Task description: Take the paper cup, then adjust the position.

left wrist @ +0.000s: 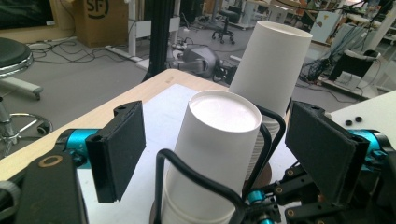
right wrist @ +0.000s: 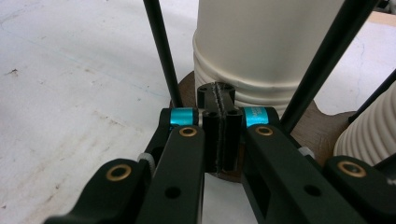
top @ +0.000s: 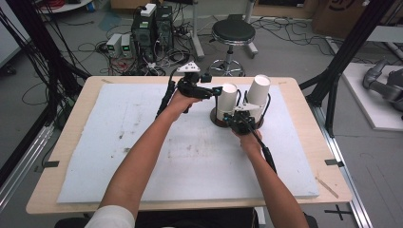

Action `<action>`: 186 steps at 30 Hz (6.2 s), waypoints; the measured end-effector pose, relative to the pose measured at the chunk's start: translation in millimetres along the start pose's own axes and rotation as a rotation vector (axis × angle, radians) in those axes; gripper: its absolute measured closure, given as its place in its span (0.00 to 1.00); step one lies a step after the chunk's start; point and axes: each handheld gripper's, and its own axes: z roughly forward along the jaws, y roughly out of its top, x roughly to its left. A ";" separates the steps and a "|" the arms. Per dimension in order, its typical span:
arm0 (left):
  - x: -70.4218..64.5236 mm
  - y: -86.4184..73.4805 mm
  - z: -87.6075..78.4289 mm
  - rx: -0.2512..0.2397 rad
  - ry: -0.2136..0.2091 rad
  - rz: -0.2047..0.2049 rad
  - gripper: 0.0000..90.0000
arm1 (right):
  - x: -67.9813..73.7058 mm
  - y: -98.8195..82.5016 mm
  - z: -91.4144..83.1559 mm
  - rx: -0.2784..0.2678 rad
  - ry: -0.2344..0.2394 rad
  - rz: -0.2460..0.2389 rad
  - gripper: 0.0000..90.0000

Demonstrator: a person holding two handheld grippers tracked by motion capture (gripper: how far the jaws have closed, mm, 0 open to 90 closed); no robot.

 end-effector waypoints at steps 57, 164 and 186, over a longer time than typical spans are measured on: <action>-25.1 44.7 -0.4 -0.081 0.033 0.055 0.40 | -0.9 0.2 -3.1 0.013 0.028 0.022 0.89; -101.8 -79.5 -162.3 -0.036 -0.126 0.095 0.40 | 61.4 -13.9 -69.8 -0.200 0.609 -0.214 0.23; -108.8 -81.2 -154.6 -0.024 -0.173 0.098 0.40 | 76.1 -13.1 -64.9 -0.183 0.705 -0.263 0.23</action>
